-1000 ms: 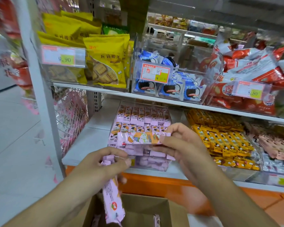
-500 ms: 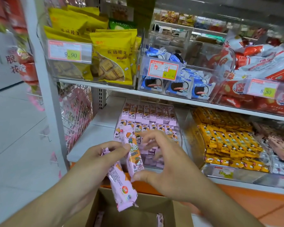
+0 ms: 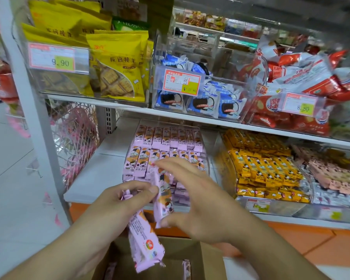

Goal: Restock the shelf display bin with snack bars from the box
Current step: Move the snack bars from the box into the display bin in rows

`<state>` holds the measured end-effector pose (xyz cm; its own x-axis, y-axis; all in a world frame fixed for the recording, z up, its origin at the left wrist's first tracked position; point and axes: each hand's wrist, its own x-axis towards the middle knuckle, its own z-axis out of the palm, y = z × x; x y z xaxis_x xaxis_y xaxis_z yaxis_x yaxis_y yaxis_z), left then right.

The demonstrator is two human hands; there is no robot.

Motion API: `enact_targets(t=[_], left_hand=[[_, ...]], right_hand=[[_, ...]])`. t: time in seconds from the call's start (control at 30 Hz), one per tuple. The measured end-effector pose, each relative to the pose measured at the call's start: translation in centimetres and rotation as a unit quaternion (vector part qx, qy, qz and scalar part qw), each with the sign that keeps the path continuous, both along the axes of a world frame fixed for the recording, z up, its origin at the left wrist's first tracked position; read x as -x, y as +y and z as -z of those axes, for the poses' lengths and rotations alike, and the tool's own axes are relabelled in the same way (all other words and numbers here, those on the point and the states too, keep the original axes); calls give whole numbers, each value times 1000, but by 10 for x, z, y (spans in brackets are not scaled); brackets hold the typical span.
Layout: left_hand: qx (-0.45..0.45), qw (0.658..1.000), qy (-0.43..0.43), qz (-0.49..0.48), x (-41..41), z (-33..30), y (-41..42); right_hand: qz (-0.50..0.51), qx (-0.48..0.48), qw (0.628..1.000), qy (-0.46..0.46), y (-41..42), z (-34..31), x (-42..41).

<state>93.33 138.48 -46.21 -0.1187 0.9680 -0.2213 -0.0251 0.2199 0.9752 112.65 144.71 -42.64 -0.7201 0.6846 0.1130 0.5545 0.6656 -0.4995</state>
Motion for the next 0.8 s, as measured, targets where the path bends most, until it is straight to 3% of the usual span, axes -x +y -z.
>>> enact_targets(t=[0.17,0.3,0.5,0.8], left_hand=[[12,1000,-15,-21,1,4,1],[10,1000,6,-18,3,7,1],[16,999,34,-30,8,9,5],[8,999,27,-28,7,3,5]], right_hand=[[140,-29,989,41,42,4,-36],[210,9,977,23,79,12,-61],[195,39,978,-65,103,31,-63],[172,-22,976,-132,106,45,-62]])
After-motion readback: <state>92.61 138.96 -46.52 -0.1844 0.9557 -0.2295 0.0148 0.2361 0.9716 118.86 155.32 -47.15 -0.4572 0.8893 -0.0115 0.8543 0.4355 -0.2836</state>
